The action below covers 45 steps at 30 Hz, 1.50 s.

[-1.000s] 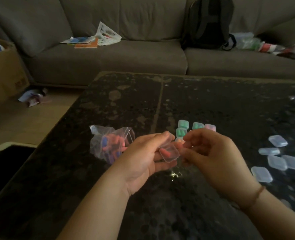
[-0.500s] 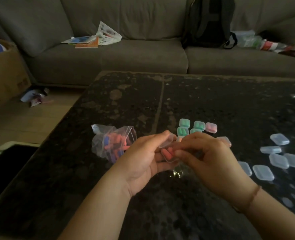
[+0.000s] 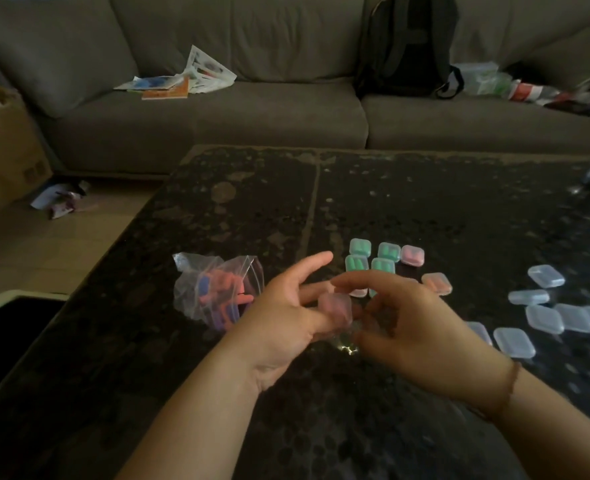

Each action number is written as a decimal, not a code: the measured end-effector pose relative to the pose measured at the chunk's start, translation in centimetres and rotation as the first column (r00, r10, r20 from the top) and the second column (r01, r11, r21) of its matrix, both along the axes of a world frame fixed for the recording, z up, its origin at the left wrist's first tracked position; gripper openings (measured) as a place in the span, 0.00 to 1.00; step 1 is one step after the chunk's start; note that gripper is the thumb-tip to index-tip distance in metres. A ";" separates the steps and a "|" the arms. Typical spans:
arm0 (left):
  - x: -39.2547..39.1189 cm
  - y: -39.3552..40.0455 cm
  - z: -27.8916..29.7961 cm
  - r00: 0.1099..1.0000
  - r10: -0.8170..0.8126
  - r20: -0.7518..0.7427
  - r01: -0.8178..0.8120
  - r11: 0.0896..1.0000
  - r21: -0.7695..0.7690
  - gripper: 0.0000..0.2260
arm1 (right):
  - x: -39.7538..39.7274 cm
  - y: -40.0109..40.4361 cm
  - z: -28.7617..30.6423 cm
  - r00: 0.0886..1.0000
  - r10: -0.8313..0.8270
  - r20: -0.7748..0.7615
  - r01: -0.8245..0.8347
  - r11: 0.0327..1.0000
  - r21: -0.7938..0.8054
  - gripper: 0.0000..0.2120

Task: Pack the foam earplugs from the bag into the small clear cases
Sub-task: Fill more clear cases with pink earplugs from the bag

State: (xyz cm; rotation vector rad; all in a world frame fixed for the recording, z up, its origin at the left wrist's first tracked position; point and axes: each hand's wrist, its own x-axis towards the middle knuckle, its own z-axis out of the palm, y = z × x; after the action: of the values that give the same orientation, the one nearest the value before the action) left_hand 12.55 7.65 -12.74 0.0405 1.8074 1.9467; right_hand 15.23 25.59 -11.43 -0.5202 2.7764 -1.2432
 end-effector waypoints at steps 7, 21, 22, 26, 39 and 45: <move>0.0 2.1 0.1 0.998 -0.052 -0.036 0.051 0.998 -0.043 0.23 | -0.4 1.5 -0.1 0.967 -0.097 -0.235 0.175 0.925 0.337 0.18; -0.3 4.4 -0.1 0.996 -0.093 -0.004 0.090 0.980 -0.175 0.10 | -5.7 13.2 -3.2 0.811 -0.561 -0.168 0.538 0.601 0.591 0.11; -0.3 4.6 -0.1 0.995 -0.096 -0.002 0.095 0.981 -0.172 0.08 | -5.8 13.5 -3.4 0.828 -0.543 -0.143 0.502 0.602 0.621 0.11; -0.4 5.1 -0.6 0.999 -0.014 -0.036 0.008 0.986 -0.167 0.07 | -5.7 16.5 -1.6 0.762 -0.627 -0.162 0.629 0.656 0.418 0.17; -0.2 6.2 -0.5 0.968 0.240 0.079 -0.234 0.969 -0.072 0.21 | -5.1 22.0 -4.0 0.588 -0.808 -0.043 0.690 0.473 0.548 0.11; 0.2 6.8 -1.0 0.975 0.187 0.120 -0.176 0.980 -0.097 0.14 | -5.0 21.1 -3.2 0.609 -0.791 -0.059 0.730 0.530 0.432 0.14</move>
State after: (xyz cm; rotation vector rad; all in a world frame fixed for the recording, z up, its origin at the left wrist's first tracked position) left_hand 12.72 14.50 -13.76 -0.2825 1.8622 1.9422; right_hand 10.27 46.71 -14.64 0.9101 3.0552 -0.5999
